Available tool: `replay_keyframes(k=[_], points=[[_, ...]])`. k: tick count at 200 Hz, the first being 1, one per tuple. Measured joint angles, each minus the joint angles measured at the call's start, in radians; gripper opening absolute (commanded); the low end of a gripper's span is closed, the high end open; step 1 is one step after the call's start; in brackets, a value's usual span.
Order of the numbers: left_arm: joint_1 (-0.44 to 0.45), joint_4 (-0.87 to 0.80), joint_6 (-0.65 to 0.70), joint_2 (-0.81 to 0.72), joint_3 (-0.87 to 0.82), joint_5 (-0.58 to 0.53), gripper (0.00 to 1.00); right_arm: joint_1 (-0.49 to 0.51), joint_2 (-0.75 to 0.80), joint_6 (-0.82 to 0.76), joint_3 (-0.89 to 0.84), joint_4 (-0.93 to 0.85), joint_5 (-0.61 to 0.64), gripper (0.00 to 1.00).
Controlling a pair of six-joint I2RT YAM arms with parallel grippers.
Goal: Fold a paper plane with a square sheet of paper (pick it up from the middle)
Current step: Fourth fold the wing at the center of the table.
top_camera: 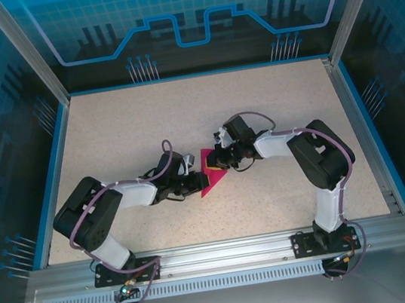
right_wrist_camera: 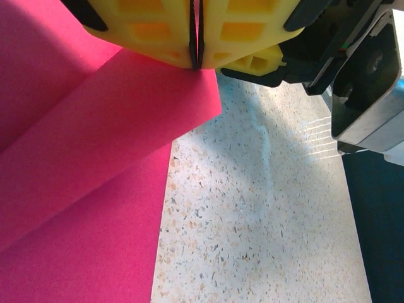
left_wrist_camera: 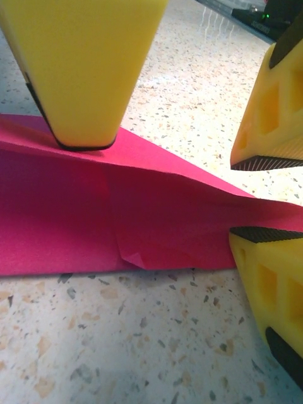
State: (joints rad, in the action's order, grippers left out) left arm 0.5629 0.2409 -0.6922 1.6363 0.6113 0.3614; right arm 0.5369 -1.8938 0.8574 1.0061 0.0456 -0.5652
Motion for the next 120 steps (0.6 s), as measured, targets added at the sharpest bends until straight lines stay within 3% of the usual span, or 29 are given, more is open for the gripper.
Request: replay_keyframes(k=[120], points=[[0.104,-0.204,0.133,-0.003,0.101,-0.187,0.28,0.0,-0.001,0.0,0.0,0.0,0.0,0.12]])
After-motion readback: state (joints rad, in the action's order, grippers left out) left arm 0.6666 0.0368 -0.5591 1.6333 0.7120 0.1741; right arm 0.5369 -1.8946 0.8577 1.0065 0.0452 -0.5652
